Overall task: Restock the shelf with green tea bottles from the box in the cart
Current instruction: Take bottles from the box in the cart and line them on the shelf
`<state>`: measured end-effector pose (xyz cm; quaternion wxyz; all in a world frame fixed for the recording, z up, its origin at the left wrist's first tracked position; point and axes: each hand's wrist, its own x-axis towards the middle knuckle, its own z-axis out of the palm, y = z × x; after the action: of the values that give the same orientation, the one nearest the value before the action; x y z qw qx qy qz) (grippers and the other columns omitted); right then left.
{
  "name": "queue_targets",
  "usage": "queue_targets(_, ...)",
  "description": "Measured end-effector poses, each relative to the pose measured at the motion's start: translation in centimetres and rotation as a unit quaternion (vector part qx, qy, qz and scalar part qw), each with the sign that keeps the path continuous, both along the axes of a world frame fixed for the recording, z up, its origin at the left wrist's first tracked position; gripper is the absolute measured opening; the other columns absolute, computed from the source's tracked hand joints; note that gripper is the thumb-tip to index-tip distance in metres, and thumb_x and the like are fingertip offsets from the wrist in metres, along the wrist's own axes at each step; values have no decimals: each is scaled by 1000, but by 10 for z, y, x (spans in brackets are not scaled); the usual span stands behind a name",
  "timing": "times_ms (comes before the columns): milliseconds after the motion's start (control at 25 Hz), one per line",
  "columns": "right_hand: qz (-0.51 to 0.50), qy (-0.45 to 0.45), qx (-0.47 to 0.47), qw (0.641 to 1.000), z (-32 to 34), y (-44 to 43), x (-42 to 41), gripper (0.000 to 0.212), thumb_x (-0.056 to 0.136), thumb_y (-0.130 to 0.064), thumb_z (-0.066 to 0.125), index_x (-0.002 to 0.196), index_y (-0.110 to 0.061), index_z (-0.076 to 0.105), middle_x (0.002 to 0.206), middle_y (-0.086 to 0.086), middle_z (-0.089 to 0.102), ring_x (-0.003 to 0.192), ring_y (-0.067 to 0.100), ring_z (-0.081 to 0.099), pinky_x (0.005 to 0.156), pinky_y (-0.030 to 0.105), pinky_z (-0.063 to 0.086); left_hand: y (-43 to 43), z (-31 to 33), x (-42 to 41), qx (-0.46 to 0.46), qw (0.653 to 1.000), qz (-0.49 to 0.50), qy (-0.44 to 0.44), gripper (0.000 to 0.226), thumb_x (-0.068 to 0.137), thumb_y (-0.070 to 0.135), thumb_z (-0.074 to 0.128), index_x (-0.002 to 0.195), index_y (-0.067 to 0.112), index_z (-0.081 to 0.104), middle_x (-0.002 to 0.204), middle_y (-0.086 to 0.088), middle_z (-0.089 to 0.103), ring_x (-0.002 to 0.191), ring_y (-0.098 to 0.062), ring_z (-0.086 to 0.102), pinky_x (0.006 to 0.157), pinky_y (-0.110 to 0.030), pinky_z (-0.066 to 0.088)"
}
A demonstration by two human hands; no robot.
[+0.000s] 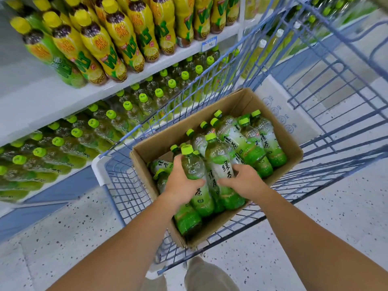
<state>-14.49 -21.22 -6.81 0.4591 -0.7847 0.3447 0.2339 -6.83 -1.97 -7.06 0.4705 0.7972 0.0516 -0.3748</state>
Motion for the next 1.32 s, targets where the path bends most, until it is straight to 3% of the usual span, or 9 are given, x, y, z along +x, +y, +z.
queue_targets(120, -34, -22, 16, 999, 29, 7, 2, 31, 71, -33, 84, 79, -34, 55, 80, -17, 63, 69, -3, 58, 45, 10, 40, 4, 30, 17, -40, 998, 50, 20, 102, 71, 33, 88, 148, 45, 22, 116, 16, 59, 92, -3, 62, 78, -26, 51)
queue_targets(240, -68, -52, 25, 996, 66, 20, 2, 29, 72, -32, 83, 87, -29, 59, 87, -9, 66, 76, 7, 63, 52, 19, 47, 15, 69, 33, -66, 996, 50, 16, 97, 68, 32, 89, 144, 44, 31, 103, 26, 58, 79, 7, 64, 55, -8, 47)
queue_targets(440, -112, -118, 30, 986, 138, 52, 13, 24, 77, -36, 75, 81, -35, 51, 83, -20, 54, 72, -2, 52, 56, 21, 40, 56, 138, 44, -42, 987, 148, 39, 42, 61, 42, 90, 84, 30, 57, 83, 12, 64, 64, -8, 64, 50, -23, 44)
queue_targets(640, -71, -182, 50, 979, 193, 93, 44, 39, 69, -40, 73, 105, -28, 64, 96, -8, 72, 84, 11, 69, 69, 35, 56, 106, 192, 52, -164, 932, 301, 116, 81, 76, 26, 86, 139, 2, 41, 91, -14, 68, 64, -20, 72, 47, -28, 52)
queue_targets(720, -35, -206, 52, 977, 213, 113, 64, 38, 67, -44, 74, 102, -30, 65, 97, -12, 71, 87, 8, 67, 70, 34, 53, 131, 210, 61, -224, 914, 323, 100, 63, 79, 18, 83, 130, 9, 47, 100, -15, 70, 77, -27, 73, 59, -40, 60)
queue_targets(840, -6, -235, 67, 970, 241, 152, 94, 34, 68, -49, 75, 97, -37, 61, 92, -22, 69, 83, -2, 64, 67, 27, 47, 176, 234, 72, -236, 929, 286, 14, 42, 76, 20, 85, 111, 21, 63, 102, -8, 76, 84, -24, 76, 63, -38, 60)
queue_targets(1040, 26, -287, 92, 953, 273, 241, 148, 27, 72, -39, 78, 95, -38, 64, 86, -26, 71, 75, -9, 65, 64, 24, 49, 266, 260, 109, -230, 937, 260, -49, 45, 73, 27, 84, 112, 24, 63, 102, -7, 76, 91, -25, 74, 76, -44, 59)
queue_targets(1160, 28, -311, 92, 946, 281, 299, 173, 28, 76, -35, 77, 99, -36, 63, 90, -26, 71, 79, -7, 66, 64, 21, 48, 323, 270, 136, -237, 938, 243, -69, 45, 70, 30, 81, 110, 25, 62, 97, -12, 74, 84, -27, 75, 66, -42, 61)
queue_targets(1320, 8, -321, 65, 945, 274, 379, 208, 38, 74, -39, 78, 109, -31, 64, 102, -15, 71, 92, 3, 67, 80, 33, 55, 405, 269, 177, -225, 944, 224, -90, 55, 66, 32, 82, 115, 25, 58, 106, -13, 72, 90, -28, 74, 74, -46, 62)
